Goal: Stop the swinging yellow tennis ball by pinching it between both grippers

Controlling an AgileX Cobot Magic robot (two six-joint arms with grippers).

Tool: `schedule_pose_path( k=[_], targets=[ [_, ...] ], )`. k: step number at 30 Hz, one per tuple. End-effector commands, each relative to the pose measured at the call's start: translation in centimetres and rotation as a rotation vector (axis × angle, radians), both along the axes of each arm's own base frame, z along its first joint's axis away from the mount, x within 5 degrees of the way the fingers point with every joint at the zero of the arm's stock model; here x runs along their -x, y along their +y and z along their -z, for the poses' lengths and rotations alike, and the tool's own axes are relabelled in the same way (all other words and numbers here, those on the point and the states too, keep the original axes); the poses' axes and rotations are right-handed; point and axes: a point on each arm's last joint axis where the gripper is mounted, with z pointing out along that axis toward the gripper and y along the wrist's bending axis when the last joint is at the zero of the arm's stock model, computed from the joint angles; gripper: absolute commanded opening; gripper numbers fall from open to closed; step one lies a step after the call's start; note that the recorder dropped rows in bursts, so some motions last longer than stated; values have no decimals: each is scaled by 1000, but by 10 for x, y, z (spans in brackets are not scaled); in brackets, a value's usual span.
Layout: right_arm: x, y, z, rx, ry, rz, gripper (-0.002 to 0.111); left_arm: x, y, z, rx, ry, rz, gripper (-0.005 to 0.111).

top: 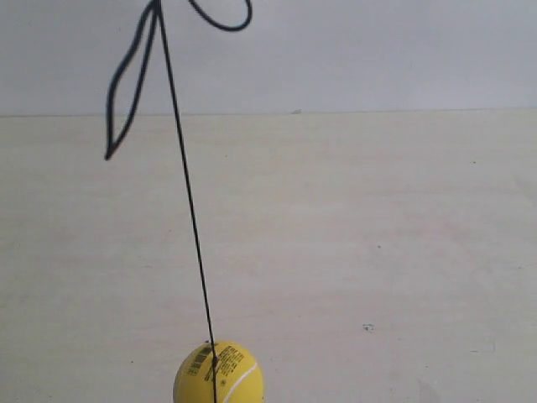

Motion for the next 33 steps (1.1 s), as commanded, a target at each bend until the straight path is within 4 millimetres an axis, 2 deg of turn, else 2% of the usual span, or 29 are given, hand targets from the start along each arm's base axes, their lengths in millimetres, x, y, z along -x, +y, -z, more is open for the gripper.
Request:
schedule_pose_path(
  k=[1, 6, 33],
  targets=[
    [0, 0, -1, 3, -6, 4, 0, 1, 0, 8, 2, 76, 2, 5],
    [0, 0, -1, 3, -6, 4, 0, 1, 0, 8, -42, 82, 9, 5],
    [0, 0, -1, 3, -6, 4, 0, 1, 0, 9, -41, 94, 9, 5]
  ],
)
